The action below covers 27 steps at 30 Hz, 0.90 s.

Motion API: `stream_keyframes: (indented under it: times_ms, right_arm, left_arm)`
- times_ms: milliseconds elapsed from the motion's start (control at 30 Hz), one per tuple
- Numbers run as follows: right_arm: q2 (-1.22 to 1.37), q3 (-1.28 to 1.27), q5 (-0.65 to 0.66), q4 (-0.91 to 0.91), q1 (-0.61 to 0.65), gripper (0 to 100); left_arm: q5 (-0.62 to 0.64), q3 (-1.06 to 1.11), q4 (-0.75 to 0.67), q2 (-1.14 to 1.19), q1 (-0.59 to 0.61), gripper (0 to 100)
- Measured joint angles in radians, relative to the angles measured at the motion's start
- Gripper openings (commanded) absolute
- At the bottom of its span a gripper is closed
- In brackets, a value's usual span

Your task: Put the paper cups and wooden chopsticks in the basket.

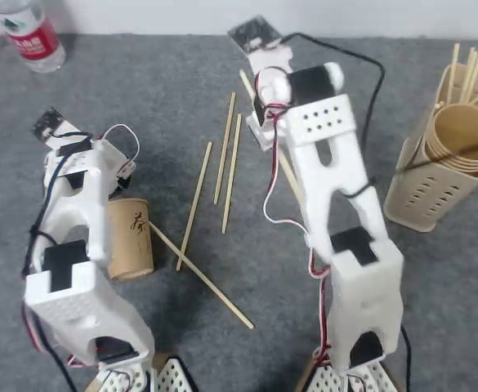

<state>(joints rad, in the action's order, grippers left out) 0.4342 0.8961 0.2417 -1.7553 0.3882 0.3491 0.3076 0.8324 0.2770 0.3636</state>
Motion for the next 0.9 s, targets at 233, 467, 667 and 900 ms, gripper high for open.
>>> stream_keyframes:
  times_ms: [233,467,667,900]
  right_arm:
    - [-0.222,0.115,0.087,0.000,-0.180,0.7]
    - [-0.509,0.020,0.095,-0.002,-0.241,0.7]
    - [-0.822,-0.322,0.098,0.028,-0.262,0.7]
    - [-1.117,-0.638,0.098,0.514,-0.483,0.7]
  left_arm:
    - [0.000,0.000,0.000,0.000,0.000,1]
    - [0.000,0.000,0.000,0.000,0.000,1]
    - [0.000,0.000,0.000,0.000,0.000,1]
    - [0.000,0.000,0.000,0.000,0.000,1]
